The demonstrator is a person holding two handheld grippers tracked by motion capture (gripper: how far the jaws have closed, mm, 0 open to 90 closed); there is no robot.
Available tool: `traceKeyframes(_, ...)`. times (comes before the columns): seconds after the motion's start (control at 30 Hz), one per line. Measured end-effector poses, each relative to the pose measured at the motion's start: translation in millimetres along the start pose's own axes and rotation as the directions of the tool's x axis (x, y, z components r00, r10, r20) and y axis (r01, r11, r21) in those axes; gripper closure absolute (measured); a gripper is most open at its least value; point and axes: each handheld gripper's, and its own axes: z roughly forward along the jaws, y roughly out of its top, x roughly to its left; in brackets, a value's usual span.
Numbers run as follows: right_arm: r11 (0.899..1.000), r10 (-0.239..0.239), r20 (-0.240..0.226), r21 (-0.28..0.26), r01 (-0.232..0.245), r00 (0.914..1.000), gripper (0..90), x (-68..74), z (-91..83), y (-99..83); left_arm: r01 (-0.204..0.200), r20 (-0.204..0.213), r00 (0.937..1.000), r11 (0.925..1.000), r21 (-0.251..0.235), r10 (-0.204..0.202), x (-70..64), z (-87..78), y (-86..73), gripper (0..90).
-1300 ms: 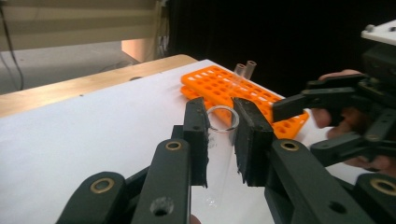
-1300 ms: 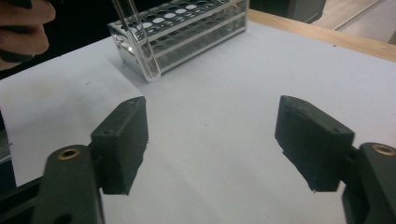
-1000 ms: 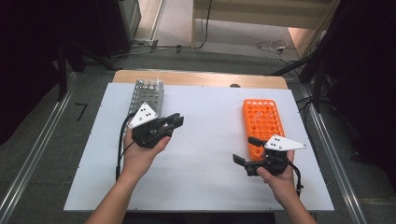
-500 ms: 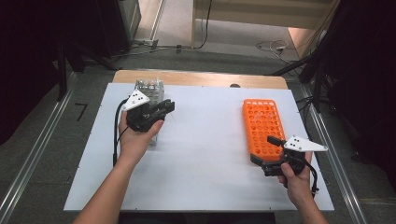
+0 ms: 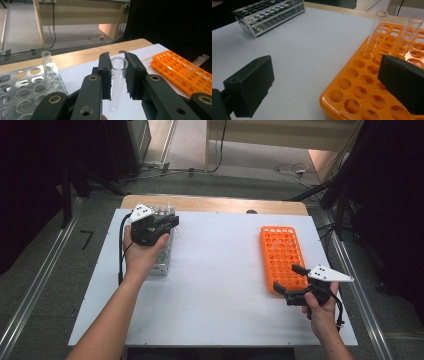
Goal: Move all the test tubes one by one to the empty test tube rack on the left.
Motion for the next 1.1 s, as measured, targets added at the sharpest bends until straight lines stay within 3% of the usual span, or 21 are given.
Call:
traceKeyframes(0.4, 1.0, -0.006, 0.007, 0.004, 0.006, 1.0, 0.0, -0.8, 0.7, -2.5, -0.003, -0.094, 0.9956, 1.0, -0.002, 0.003, 24.9, 20.0, 12.3, 74.5)
traceKeyframes(0.9, 1.0, -0.001, 0.007, 0.005, 0.001, 1.0, 0.0, -2.9, 1.0, -3.4, -0.001, -0.218, 0.9759, 1.0, 0.003, 0.001, 52.3, 41.0, 14.7, 74.5)
traceKeyframes(1.1, 1.0, 0.005, -0.001, 0.005, -0.005, 1.0, 0.0, -3.4, 1.2, -3.9, -0.036, -0.241, 0.9696, 0.9986, 0.038, 0.044, 51.6, 50.0, 10.1, 74.5)
